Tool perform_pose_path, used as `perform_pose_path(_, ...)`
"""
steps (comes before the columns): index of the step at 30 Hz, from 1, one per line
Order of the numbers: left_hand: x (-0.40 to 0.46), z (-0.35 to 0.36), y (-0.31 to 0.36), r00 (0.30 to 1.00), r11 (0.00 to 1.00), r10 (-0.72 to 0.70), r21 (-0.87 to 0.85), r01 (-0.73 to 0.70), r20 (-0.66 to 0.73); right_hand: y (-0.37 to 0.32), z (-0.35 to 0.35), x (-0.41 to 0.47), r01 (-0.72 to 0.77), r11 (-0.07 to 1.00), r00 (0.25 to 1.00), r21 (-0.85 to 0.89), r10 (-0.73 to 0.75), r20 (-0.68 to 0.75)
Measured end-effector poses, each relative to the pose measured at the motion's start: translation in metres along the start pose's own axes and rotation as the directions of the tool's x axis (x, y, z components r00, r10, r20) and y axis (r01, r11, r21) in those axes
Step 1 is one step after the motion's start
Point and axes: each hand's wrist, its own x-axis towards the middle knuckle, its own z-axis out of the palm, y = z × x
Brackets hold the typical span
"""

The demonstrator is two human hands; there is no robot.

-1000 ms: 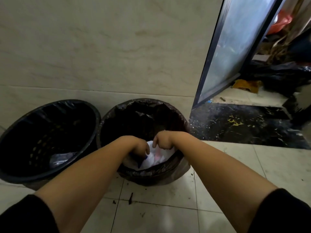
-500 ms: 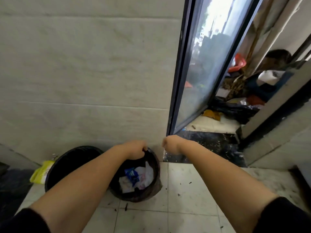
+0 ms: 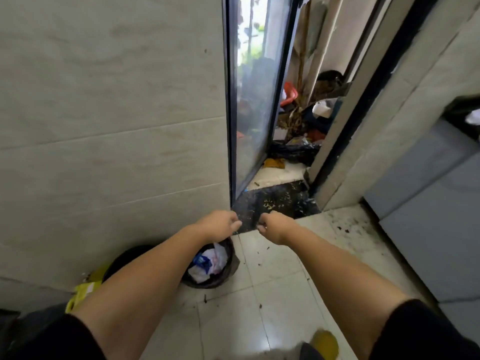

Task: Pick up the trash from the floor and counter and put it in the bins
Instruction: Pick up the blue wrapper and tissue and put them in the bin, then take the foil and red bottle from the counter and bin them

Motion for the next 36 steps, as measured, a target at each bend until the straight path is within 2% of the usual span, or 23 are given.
perform_pose_path(6,-0.033,0.011,0.033,0.966,0.955,0.204,0.185,-0.232,0.156,0.025,0.036,-0.101,-0.262,0.928,0.942,0.265,0.306,-0.141)
perform_pose_path(10,-0.043,0.044,0.084,0.904,0.889,0.287,0.265,-0.375,0.316,0.057,0.065,-0.181,-0.416,0.831,0.868,0.369,0.484,-0.111)
perform_pose_path(14,-0.064,0.1,0.155,0.808,0.797,0.361,0.295,-0.526,0.465,0.085,0.11,-0.274,-0.567,0.659,0.743,0.494,0.669,-0.039)
perform_pose_path(19,-0.12,0.182,0.254,0.629,0.598,0.484,0.296,-0.745,0.608,0.105,0.178,-0.399,-0.697,0.409,0.547,0.589,0.835,0.068)
perform_pose_path(25,-0.233,0.283,0.349,0.368,0.286,0.587,0.24,-0.928,0.721,0.101,0.245,-0.547,-0.732,0.137,0.3,0.667,0.944,0.135)
perform_pose_path(31,-0.361,0.365,0.411,0.123,0.016,0.567,0.138,-0.99,0.814,0.071,0.301,-0.68,-0.681,-0.084,0.054,0.728,0.985,0.165)
perform_pose_path(36,-0.449,0.416,0.443,-0.024,-0.148,0.508,0.06,-0.987,0.861,0.036,0.348,-0.766,-0.613,-0.284,-0.142,0.737,0.958,0.251)
